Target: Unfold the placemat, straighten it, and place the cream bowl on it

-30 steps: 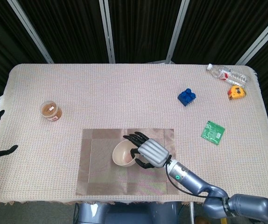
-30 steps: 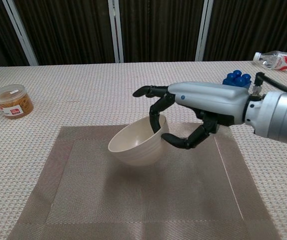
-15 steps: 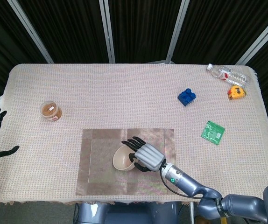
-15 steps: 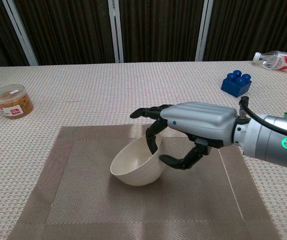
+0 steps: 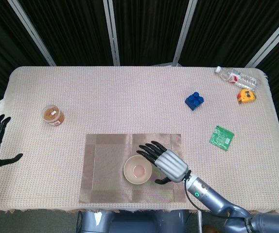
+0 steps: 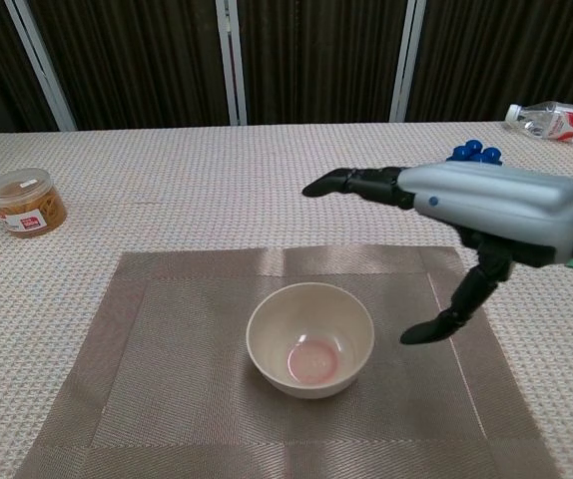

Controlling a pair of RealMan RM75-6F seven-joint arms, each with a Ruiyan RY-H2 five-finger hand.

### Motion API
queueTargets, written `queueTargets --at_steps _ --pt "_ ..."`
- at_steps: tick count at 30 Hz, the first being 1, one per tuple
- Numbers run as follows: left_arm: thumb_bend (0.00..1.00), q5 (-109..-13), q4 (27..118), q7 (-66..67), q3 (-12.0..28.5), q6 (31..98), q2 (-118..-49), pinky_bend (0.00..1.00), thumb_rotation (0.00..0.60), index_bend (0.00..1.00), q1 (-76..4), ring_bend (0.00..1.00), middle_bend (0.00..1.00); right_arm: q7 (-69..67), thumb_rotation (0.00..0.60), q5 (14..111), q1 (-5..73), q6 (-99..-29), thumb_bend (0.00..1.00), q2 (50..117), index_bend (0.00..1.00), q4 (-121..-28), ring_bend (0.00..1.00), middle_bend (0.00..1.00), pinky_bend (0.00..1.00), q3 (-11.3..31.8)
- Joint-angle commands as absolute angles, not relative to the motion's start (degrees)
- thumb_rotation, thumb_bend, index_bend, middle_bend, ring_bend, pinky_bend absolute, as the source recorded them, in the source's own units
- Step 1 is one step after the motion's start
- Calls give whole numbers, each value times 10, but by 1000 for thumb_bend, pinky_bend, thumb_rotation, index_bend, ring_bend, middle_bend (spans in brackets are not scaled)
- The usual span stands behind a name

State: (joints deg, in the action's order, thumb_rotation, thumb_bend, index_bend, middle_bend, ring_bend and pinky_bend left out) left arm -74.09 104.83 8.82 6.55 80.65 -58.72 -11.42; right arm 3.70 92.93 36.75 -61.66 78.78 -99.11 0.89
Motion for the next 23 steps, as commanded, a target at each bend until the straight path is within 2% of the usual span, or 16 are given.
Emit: queueTargets --at_steps 1,7,12,23 --pt "39 -747 1046 92 62 814 -588 0 600 0 -110 0 0 33 600 946 329 -681 0 736 0 -1014 0 0 0 0" --pt "41 -772 1031 99 48 839 -599 0 600 0 -94 0 0 12 600 935 253 -796 0 663 0 -1010 0 0 0 -5" --pt "40 -805 1005 91 34 869 -615 0 600 0 -77 0 0 -31 600 886 190 -866 0 639 0 -976 0 0 0 -5" --pt "41 -836 972 54 22 892 -623 0 600 0 -56 0 0 -68 600 854 119 -916 0 650 0 -894 0 0 0 -4"
